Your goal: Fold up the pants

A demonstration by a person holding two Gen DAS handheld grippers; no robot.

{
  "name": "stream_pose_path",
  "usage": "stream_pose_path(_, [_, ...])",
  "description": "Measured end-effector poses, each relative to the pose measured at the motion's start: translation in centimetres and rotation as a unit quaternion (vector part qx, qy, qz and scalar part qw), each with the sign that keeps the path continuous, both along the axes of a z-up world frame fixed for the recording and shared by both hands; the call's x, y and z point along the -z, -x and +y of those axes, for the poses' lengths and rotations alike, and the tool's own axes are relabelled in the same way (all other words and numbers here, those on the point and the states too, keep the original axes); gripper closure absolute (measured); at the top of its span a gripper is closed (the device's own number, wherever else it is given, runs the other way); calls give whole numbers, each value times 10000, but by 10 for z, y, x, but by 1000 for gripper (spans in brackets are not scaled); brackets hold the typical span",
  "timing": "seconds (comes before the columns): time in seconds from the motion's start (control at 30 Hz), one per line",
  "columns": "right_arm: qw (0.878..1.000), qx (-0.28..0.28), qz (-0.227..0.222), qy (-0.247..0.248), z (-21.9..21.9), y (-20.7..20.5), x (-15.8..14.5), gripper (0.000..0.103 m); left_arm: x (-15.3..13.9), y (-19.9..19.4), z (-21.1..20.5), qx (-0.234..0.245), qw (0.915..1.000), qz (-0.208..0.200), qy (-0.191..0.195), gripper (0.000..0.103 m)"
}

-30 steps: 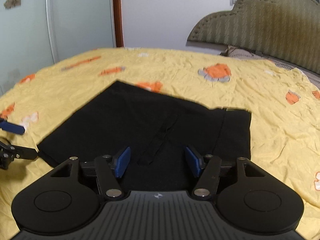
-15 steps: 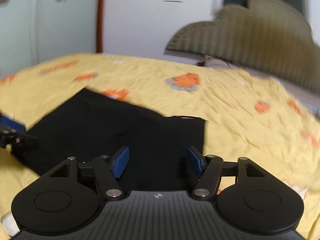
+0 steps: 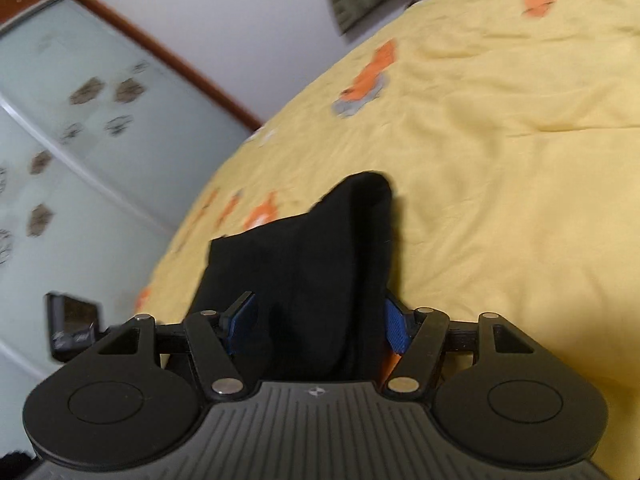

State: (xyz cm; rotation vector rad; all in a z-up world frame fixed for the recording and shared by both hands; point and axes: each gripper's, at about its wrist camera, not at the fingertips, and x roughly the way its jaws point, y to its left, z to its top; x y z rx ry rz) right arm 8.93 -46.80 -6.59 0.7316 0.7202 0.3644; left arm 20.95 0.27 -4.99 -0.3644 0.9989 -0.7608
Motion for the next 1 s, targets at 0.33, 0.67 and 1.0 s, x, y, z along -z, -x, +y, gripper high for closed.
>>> stream_pose_path(0.33, [9992,-66,104,373,29,-20,-2,68,6,1,9,-582,9983,46,-5,83])
stream_pose_path(0.67, [9985,-91,-397,364,71,-9,-41,74,-41,42,41,-963,9920,-763,-285,88])
stream_pose_path(1.0, [9854,184,67,1689,113,-23,-31,49,-56,39,71,-1527,9588,-1122,-2115,63])
